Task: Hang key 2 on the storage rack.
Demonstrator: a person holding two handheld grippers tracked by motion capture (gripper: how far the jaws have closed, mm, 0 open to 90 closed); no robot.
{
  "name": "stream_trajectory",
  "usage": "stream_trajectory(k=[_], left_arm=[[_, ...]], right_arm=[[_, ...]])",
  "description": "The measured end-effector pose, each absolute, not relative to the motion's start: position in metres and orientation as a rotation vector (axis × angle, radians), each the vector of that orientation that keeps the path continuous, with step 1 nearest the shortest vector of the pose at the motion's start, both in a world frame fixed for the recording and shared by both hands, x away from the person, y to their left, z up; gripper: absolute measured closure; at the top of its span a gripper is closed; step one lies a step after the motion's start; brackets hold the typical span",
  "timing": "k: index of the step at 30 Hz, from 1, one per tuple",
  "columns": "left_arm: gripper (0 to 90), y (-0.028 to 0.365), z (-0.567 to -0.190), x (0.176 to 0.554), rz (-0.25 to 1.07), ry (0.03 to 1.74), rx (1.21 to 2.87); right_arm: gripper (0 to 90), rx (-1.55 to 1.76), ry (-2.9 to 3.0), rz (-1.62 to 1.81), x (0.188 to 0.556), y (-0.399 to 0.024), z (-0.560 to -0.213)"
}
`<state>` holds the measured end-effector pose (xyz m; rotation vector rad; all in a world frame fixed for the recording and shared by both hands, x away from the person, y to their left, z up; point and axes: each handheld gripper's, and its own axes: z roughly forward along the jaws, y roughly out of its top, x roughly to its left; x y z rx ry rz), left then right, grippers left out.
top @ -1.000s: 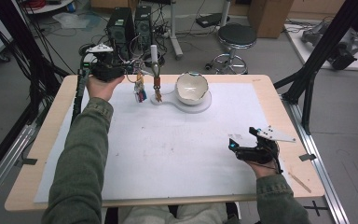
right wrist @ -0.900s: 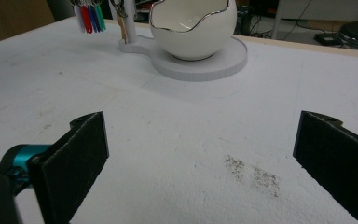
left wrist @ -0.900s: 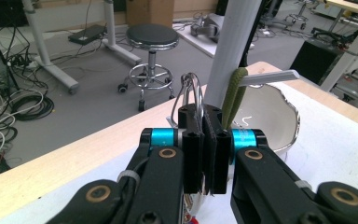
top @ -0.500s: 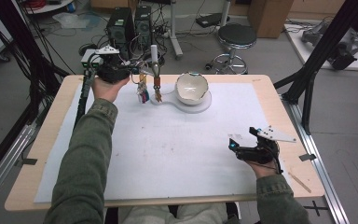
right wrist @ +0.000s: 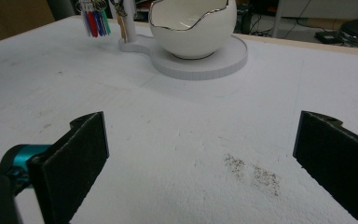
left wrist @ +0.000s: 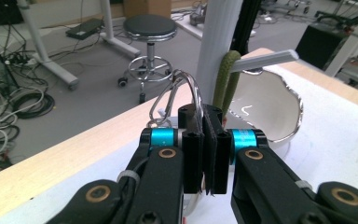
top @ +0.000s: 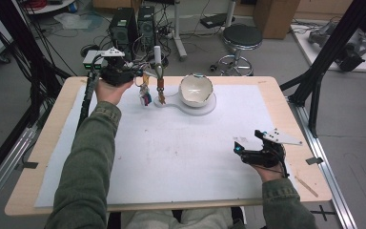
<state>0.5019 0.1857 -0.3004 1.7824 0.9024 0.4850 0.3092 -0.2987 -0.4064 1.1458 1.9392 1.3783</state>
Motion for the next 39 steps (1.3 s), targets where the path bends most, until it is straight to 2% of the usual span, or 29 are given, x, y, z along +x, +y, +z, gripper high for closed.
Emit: stream_trajectory(k=[14, 15, 18, 21, 26, 30, 36, 39], left_arm=[[85.7, 0.17, -0.311, 0.505, 0.454, 0.88, 1.874], [82.2, 0.17, -0.311, 0.504, 0.45, 0.878, 1.874], [62.3, 0.171, -0.309, 0.503, 0.443, 0.892, 1.853], [53.0, 0.176, -0.307, 0.503, 0.406, 0.893, 1.814], [30.0, 0.177, -0.302, 0.5, 0.446, 0.92, 1.807], [18.5, 0.176, -0.3, 0.498, 0.451, 0.926, 1.803], [11.6, 0.175, -0.298, 0.494, 0.47, 0.932, 1.808], [4.6, 0.176, -0.296, 0.491, 0.496, 0.955, 1.796]], right_arm=[[2.1, 1.152, 1.941, 1.382, 0.309, -0.299, -0.407], [2.2, 1.151, 1.942, 1.384, 0.309, -0.299, -0.407], [2.1, 1.153, 1.94, 1.384, 0.308, -0.3, -0.407], [2.1, 1.153, 1.941, 1.387, 0.308, -0.3, -0.407], [2.1, 1.149, 1.935, 1.39, 0.308, -0.301, -0.407], [2.1, 1.156, 1.935, 1.393, 0.308, -0.301, -0.407], [2.1, 1.163, 1.937, 1.392, 0.308, -0.301, -0.407], [2.1, 1.167, 1.935, 1.395, 0.309, -0.301, -0.407]])
